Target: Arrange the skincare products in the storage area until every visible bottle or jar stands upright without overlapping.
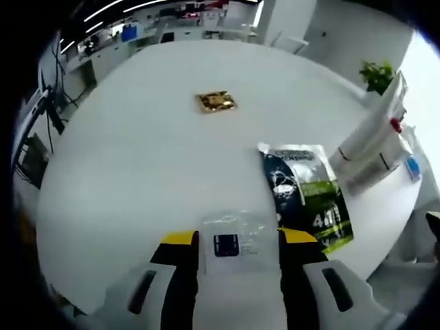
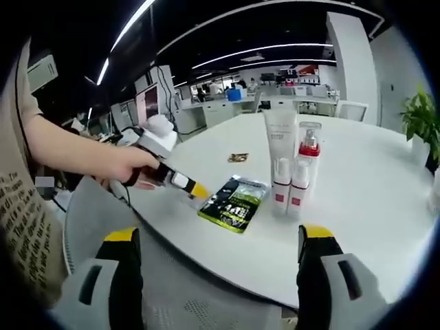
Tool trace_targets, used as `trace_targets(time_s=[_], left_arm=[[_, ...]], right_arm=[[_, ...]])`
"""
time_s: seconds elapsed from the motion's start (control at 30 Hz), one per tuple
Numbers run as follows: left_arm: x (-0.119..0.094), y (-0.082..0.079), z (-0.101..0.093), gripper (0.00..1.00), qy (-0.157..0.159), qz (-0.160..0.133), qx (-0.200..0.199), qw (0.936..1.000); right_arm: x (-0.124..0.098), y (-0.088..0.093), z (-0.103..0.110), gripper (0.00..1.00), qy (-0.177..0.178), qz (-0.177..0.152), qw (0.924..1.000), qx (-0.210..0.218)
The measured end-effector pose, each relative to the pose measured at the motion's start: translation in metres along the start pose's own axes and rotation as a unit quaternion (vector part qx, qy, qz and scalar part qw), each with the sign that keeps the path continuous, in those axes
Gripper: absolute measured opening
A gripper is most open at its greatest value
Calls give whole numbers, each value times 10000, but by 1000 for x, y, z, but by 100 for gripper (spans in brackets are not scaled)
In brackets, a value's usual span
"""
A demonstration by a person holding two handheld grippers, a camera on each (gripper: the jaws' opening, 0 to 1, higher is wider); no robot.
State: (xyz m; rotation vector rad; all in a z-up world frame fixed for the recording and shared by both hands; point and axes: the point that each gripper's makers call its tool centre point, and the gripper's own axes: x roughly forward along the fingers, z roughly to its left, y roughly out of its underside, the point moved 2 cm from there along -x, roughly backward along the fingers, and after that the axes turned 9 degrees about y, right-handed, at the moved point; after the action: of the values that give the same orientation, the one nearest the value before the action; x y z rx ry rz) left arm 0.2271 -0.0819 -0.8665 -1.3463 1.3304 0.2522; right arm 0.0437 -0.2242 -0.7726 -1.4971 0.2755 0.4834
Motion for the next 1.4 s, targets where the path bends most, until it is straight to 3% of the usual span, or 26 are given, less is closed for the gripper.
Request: trace_targets(time_s=[0.5,0.67,0.9,1.4], left_arm=[[-37,-11,10,59,460,-351,141,9982],[-51,-16,7,68,714,-534,488,9948],[-66,-13,4,76,1008,-606,772,9901],[-109,1,22,85,1112,-773,1086,9848]], right_arm=[[2,1,-4,95,228,29,9997,4],[3,0,-7,95,300,48,9995,28],[4,-1,-11,94,395,54,9992,71],[7,-2,-12,94,449,100,9989,20]])
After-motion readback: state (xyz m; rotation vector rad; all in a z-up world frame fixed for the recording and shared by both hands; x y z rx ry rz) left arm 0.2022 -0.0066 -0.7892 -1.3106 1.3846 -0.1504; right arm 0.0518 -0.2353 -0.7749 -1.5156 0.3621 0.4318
